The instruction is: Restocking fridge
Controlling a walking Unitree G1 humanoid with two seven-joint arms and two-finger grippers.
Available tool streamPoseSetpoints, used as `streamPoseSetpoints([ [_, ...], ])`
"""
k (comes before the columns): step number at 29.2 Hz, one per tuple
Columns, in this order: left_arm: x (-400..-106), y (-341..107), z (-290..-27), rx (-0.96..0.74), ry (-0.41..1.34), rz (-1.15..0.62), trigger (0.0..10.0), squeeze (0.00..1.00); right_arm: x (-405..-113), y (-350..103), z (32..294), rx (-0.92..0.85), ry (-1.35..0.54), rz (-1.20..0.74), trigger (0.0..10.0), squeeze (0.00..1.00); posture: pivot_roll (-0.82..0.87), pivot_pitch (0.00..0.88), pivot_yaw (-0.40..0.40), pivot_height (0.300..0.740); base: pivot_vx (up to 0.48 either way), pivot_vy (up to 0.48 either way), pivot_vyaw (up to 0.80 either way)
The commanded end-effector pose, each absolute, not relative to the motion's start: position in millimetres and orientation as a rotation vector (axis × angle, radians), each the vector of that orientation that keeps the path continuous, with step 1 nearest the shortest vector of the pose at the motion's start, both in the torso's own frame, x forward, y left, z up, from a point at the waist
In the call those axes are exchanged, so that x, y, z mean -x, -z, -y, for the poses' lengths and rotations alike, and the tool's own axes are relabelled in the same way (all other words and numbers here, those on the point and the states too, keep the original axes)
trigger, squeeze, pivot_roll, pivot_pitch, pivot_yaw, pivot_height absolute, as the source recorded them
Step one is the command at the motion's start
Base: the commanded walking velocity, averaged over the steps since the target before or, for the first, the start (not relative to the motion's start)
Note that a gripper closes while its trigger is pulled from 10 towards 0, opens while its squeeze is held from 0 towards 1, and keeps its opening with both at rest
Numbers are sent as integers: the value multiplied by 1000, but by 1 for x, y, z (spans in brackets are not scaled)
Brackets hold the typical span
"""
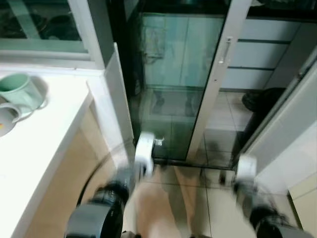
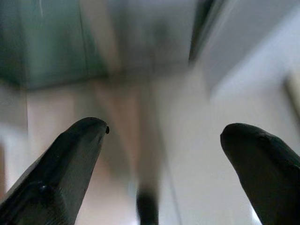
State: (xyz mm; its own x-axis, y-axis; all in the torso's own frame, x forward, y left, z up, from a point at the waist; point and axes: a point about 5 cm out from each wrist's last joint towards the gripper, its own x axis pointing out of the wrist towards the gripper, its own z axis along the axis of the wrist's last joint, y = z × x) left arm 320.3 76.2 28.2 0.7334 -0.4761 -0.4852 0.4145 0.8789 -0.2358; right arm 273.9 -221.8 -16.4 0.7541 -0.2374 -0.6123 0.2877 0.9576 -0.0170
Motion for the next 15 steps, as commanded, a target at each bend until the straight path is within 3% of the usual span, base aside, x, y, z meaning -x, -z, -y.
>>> streamPoseSetpoints([
  [1, -327, -39, -82, 83, 498, -477, 10000, 0, -289, -4, 217, -17, 267, -520, 10000, 0, -144, 0, 45, 740, 0, 0, 0],
  [3, -336, -61, -89, 18, 470, -320, 10000, 0, -291, -21, 204, 40, 219, -400, 10000, 0, -145, 0, 49, 740, 0, 0, 0],
  [6, -322, -124, -103, 91, 417, -14, 10000, 0, -278, -80, 187, 101, 187, -75, 10000, 0, -115, 0, 52, 740, 0, 0, 0],
  [8, -308, -139, -127, 90, 332, 59, 10000, 0, -266, -109, 176, 95, 113, 77, 10000, 0, -87, 0, 48, 740, 0, 0, 0],
  [10, -280, -139, -149, 26, 236, 56, 10000, 0, -255, -109, 172, 62, 58, 70, 10000, 0, -58, 0, 30, 740, 0, 0, 0],
  [12, -281, -142, -149, 33, 204, 54, 10000, 0, -256, -105, 171, 46, 71, 33, 10000, 0, -36, 0, 16, 740, 0, 0, 0],
  [15, -284, -149, -149, 65, 196, 79, 10000, 0, -270, -125, 156, 106, -34, 129, 10000, 0, -28, 0, 20, 740, 0, 0, 0],
])
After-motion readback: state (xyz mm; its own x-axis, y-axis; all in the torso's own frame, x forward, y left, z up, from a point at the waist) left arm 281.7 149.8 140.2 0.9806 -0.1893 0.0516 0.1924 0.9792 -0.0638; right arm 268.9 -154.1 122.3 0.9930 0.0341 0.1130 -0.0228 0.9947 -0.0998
